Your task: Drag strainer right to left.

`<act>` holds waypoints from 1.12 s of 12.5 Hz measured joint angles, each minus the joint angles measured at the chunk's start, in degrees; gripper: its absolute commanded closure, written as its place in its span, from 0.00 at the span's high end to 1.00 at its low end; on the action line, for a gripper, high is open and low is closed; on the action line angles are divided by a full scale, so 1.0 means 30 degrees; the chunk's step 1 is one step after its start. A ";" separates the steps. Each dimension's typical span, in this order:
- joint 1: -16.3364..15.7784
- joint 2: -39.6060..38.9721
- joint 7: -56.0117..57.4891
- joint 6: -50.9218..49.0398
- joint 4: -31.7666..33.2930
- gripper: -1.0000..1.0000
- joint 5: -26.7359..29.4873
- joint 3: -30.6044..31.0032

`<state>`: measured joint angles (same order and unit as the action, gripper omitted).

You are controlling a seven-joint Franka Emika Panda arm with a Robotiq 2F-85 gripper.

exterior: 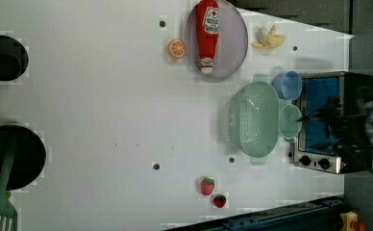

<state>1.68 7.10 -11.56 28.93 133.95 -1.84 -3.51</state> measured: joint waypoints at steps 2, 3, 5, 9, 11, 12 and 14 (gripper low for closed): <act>-0.0086 -0.1139 -0.1751 0.2919 0.1977 1.00 0.0121 0.0111; -0.0196 -0.1482 -0.2492 0.4019 0.2537 1.00 0.0479 0.0170; -0.0297 -0.2234 -0.3733 0.5549 0.2462 1.00 0.0042 0.0300; -0.0244 -0.5324 -0.6535 0.9680 0.1940 1.00 0.0120 0.0725; -0.0413 -0.7058 -0.7514 1.0985 0.1940 1.00 0.0211 0.0857; -0.0464 -0.7814 -0.7514 1.1302 0.2089 1.00 -0.0006 0.1057; -0.0649 -0.9077 -0.8157 1.2832 0.2089 1.00 -0.0255 0.1208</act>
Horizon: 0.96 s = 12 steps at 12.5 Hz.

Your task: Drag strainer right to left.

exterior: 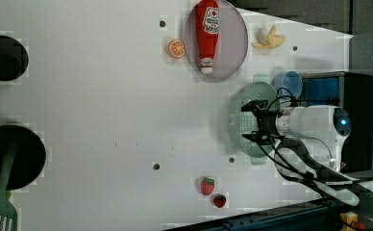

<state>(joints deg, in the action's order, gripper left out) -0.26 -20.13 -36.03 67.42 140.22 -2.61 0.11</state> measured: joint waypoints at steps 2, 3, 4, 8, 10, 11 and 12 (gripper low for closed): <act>-0.0299 -0.0522 -0.0588 0.0112 0.0261 1.00 0.0136 -0.0198; -0.0306 -0.0676 -0.0923 0.0093 0.0336 1.00 0.0143 -0.0134; -0.0363 -0.0811 -0.1128 0.0093 0.0224 1.00 0.0190 0.0044; -0.1397 -0.0560 -0.2714 -0.0019 0.0075 1.00 0.0592 0.0258; -0.1911 -0.0513 -0.3432 0.0093 -0.0112 1.00 0.0408 0.0399; -0.2107 -0.0494 -0.3702 0.0205 -0.0224 1.00 0.0282 0.0533; -0.2514 -0.0527 -0.4019 0.0149 -0.0336 1.00 -0.0010 0.0563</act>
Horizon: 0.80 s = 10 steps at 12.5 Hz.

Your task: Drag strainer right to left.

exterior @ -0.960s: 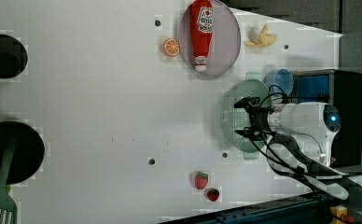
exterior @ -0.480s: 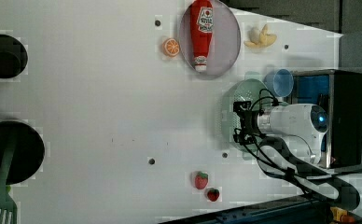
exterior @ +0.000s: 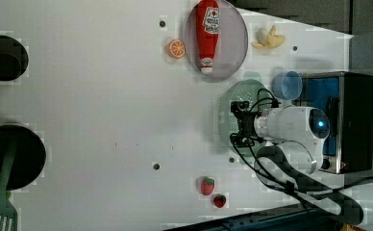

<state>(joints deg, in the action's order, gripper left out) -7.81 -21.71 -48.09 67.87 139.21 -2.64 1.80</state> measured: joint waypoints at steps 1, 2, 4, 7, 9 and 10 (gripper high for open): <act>-0.0483 -0.0005 -0.0466 -0.0149 -0.0037 1.00 -0.0086 0.0022; -0.0860 -0.0014 -0.1156 -0.0317 -0.0149 1.00 0.0001 0.0286; -0.1788 -0.0135 -0.2499 -0.0168 -0.0373 1.00 0.0045 0.0756; -0.2993 -0.0340 -0.3646 -0.0019 -0.0671 1.00 0.0360 0.1186; -0.3814 -0.0648 -0.4597 -0.0466 -0.0858 1.00 -0.0163 0.1043; -0.3879 -0.1072 -0.5064 -0.0634 -0.1268 1.00 -0.0158 0.1270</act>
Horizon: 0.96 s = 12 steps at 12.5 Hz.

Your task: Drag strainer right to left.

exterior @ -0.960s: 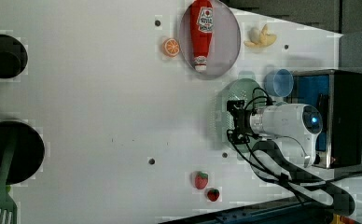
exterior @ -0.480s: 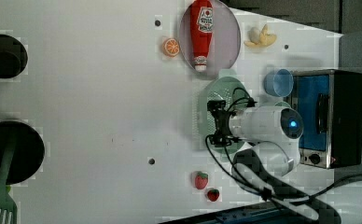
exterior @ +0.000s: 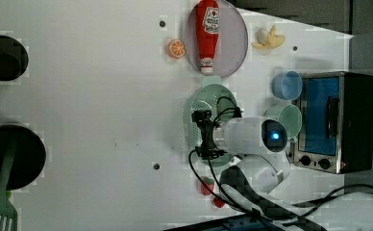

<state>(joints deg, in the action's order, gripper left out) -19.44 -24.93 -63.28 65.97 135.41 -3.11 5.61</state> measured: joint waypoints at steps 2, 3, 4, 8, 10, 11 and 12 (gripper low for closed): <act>-0.0448 -0.0741 -0.0429 -0.0168 -0.0895 1.00 0.0426 -0.0028; -0.0629 -0.0937 -0.0429 -0.0671 -0.1455 1.00 0.1189 -0.0112; -0.0741 -0.1105 -0.0522 -0.1473 -0.2164 1.00 0.1390 -0.0184; -0.1809 -0.1846 -0.0858 -0.1828 -0.4252 1.00 0.2376 -0.0595; -0.2219 -0.2191 -0.1044 -0.2126 -0.4849 1.00 0.2781 -0.0490; -0.2620 -0.2555 -0.1082 -0.2164 -0.5334 1.00 0.2857 -0.0640; -0.2961 -0.3031 -0.1287 -0.2462 -0.5819 1.00 0.3038 -0.0673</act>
<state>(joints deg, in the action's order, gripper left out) -28.33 -34.02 -67.14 58.58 117.95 6.00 3.59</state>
